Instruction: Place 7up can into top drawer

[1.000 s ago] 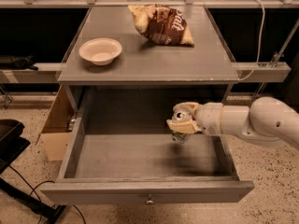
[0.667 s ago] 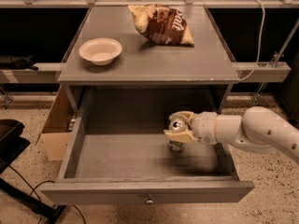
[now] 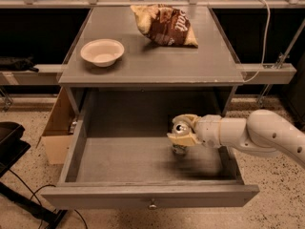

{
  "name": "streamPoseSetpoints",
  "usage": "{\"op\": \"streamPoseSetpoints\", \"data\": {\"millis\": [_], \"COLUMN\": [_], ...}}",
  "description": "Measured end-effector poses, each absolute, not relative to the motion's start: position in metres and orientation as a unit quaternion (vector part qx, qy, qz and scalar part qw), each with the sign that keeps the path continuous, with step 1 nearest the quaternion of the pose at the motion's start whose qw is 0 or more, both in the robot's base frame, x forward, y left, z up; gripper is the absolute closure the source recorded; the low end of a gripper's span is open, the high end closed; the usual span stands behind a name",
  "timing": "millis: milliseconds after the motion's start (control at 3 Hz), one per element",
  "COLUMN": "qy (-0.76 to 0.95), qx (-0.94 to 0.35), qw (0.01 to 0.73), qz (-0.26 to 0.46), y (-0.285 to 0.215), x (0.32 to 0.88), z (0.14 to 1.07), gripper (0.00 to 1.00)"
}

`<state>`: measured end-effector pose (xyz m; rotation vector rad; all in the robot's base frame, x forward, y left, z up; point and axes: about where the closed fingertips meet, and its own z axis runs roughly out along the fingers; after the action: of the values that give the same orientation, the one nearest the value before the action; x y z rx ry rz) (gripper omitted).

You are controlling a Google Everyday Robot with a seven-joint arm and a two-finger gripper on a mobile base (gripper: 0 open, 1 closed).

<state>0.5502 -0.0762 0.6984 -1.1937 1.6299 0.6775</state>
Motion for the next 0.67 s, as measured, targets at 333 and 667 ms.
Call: {"op": "streamPoseSetpoints", "data": {"millis": [333, 667], "qy": [0.669, 0.669], "qx": [-0.490, -0.490], "qw": [0.484, 0.484], "qz": [0.278, 0.278], "y": [-0.0761, -0.0761], "x": [0.5502, 0.5502], "z": [0.6984, 0.6984], "gripper": [0.36, 0.13]}}
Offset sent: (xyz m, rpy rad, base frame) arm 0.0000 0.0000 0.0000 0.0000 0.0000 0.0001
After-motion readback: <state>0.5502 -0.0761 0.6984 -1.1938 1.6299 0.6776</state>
